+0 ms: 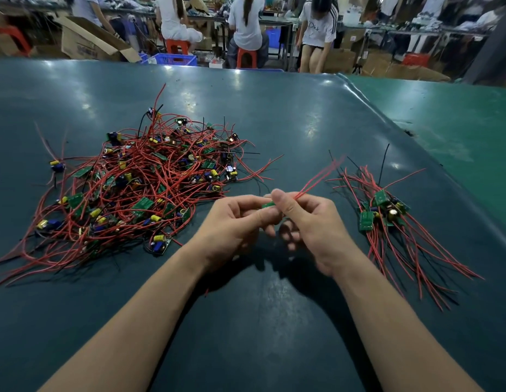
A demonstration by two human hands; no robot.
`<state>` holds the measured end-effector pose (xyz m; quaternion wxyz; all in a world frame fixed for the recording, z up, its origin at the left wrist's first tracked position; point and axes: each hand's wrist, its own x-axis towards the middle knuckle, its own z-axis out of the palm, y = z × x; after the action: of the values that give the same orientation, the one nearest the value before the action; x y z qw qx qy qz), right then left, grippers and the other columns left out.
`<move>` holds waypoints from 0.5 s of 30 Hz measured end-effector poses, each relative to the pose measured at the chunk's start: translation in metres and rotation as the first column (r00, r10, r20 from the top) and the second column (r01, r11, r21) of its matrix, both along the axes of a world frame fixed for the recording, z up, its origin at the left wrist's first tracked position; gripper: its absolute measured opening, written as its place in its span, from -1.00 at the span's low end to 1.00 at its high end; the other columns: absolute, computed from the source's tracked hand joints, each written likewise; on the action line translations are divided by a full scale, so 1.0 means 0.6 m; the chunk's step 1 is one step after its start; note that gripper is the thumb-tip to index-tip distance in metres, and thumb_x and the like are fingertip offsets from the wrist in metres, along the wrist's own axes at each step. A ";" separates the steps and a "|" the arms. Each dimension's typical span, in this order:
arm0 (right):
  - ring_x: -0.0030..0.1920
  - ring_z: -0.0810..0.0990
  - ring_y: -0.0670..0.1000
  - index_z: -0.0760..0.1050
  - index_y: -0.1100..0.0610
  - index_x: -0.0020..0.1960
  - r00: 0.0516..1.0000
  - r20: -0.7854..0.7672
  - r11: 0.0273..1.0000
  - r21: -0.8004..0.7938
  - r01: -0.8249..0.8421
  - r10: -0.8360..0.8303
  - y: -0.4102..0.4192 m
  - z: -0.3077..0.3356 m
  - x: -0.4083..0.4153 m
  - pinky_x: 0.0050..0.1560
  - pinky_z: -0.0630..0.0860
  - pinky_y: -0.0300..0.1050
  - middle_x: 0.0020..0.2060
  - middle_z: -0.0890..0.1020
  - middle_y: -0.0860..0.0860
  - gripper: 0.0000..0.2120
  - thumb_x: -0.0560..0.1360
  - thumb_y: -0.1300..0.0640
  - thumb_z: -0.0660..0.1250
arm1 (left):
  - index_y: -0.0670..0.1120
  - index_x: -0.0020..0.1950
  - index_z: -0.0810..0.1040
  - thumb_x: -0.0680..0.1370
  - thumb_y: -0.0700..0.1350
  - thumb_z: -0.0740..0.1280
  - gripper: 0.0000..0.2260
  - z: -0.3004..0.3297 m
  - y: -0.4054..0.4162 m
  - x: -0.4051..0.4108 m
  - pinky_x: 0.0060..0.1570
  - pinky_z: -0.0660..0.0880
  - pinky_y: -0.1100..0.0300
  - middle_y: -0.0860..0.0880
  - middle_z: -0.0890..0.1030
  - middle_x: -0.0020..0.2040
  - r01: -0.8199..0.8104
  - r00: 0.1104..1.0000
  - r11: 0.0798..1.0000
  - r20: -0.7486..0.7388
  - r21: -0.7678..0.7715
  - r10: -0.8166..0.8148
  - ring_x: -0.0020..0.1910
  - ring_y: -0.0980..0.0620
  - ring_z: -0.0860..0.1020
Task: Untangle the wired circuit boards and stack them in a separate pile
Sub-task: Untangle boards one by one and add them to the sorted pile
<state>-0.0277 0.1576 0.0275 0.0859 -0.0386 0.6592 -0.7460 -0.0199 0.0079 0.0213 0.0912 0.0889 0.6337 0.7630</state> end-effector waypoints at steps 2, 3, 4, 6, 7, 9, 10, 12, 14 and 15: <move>-0.58 0.48 -0.07 0.62 0.22 -0.16 0.999 -0.025 0.999 0.031 0.023 -0.022 0.012 0.004 -0.002 -0.59 0.43 -0.27 -0.48 0.61 0.05 -0.78 0.42 0.04 0.44 | -0.12 0.09 0.53 0.35 -0.07 0.48 -0.64 -0.001 -0.003 -0.001 -0.59 0.19 0.35 -0.16 0.63 -0.33 -0.035 0.999 0.998 -0.029 -0.055 0.033 -0.62 0.12 0.32; -0.58 0.49 -0.06 0.62 0.20 -0.22 0.998 -0.041 0.996 0.076 0.048 -0.045 0.018 0.004 -0.002 -0.57 0.46 -0.26 -0.48 0.61 0.06 -0.80 0.45 0.07 0.45 | -0.12 0.12 0.50 0.34 -0.09 0.50 -0.60 -0.002 -0.006 -0.002 -0.57 0.26 0.34 -0.18 0.65 -0.28 -0.042 0.998 0.996 -0.050 -0.078 0.038 -0.59 0.11 0.38; -0.59 0.49 -0.05 0.62 0.21 -0.27 0.996 -0.057 0.987 0.137 0.081 -0.074 0.021 0.004 -0.002 -0.57 0.46 -0.25 -0.49 0.61 0.07 -0.78 0.46 0.08 0.46 | -0.14 0.11 0.51 0.35 -0.13 0.52 -0.61 -0.001 -0.010 -0.002 -0.54 0.36 0.31 -0.18 0.68 -0.24 -0.055 0.994 0.991 -0.099 -0.119 0.043 -0.55 0.10 0.46; -0.59 0.48 -0.04 0.61 0.25 -0.28 0.983 -0.091 0.967 0.184 0.174 -0.160 0.022 0.005 0.000 -0.58 0.43 -0.25 -0.50 0.60 0.08 -0.75 0.46 0.09 0.49 | -0.14 0.01 0.58 0.40 -0.19 0.54 -0.76 -0.003 -0.016 -0.004 -0.34 0.54 0.22 -0.09 0.71 -0.21 -0.190 0.953 0.933 -0.287 -0.304 0.101 -0.38 0.01 0.62; -0.59 0.49 -0.05 0.60 0.25 -0.27 0.967 -0.100 0.960 0.130 0.246 -0.234 0.022 0.007 0.000 -0.58 0.43 -0.26 -0.50 0.60 0.06 -0.77 0.45 0.11 0.49 | -0.11 -0.03 0.61 0.42 -0.19 0.54 -0.81 -0.006 -0.021 -0.005 -0.26 0.55 0.18 -0.03 0.70 -0.21 -0.324 0.902 0.856 -0.404 -0.403 0.151 -0.31 0.00 0.62; -0.55 0.53 -0.07 0.59 0.22 -0.24 0.891 -0.044 0.888 -0.112 0.445 -0.452 0.025 0.017 -0.004 -0.55 0.46 -0.27 -0.49 0.61 0.04 -0.83 0.46 0.15 0.48 | -0.10 -0.02 0.63 0.46 -0.19 0.51 -0.86 -0.011 -0.033 -0.010 -0.15 0.51 0.14 0.06 0.66 -0.17 -0.633 0.708 0.628 -0.667 -0.453 0.232 -0.22 0.01 0.56; -0.52 0.56 -0.07 0.58 0.22 -0.23 0.831 0.021 0.802 -0.247 0.543 -0.556 0.029 0.022 -0.007 -0.52 0.48 -0.28 -0.47 0.63 0.03 -0.84 0.46 0.17 0.48 | -0.12 -0.01 0.63 0.47 -0.20 0.48 -0.88 -0.010 -0.040 -0.013 -0.11 0.49 0.11 0.04 0.64 -0.14 -0.756 0.583 0.521 -0.769 -0.395 0.262 -0.17 0.00 0.53; -0.44 0.63 -0.06 0.56 0.22 -0.22 0.722 0.172 0.600 -0.447 0.663 -0.670 0.037 0.027 -0.008 -0.43 0.54 -0.30 -0.44 0.65 0.03 -0.85 0.48 0.21 0.47 | -0.15 -0.02 0.62 0.49 -0.22 0.43 -0.91 -0.005 -0.052 -0.016 -0.06 0.43 0.13 -0.01 0.62 -0.12 -0.896 0.364 0.375 -0.875 -0.236 0.319 -0.13 -0.03 0.49; -0.35 0.68 -0.06 0.56 0.23 -0.20 0.660 0.303 0.454 -0.529 0.716 -0.687 0.039 0.023 -0.006 -0.31 0.60 -0.30 -0.39 0.67 0.04 -0.88 0.49 0.28 0.45 | -0.15 -0.03 0.61 0.51 -0.19 0.39 -0.92 -0.003 -0.061 -0.018 -0.03 0.38 0.12 -0.06 0.62 -0.10 -0.951 0.264 0.245 -0.909 -0.190 0.321 -0.10 -0.07 0.49; -0.33 0.69 -0.06 0.56 0.25 -0.19 0.648 0.362 0.415 -0.541 0.732 -0.670 0.038 0.021 -0.003 -0.27 0.61 -0.31 -0.37 0.68 0.05 -0.90 0.48 0.31 0.44 | -0.14 0.01 0.61 0.51 -0.15 0.38 -0.89 -0.004 -0.065 -0.020 -0.01 0.35 0.08 -0.08 0.61 -0.06 -0.957 0.285 0.155 -0.902 -0.246 0.324 -0.04 -0.11 0.49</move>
<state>-0.0298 0.1806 0.0401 -0.2228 0.2464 0.3091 -0.8911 -0.0317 -0.0313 0.0190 -0.4922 -0.0098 0.8357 0.2436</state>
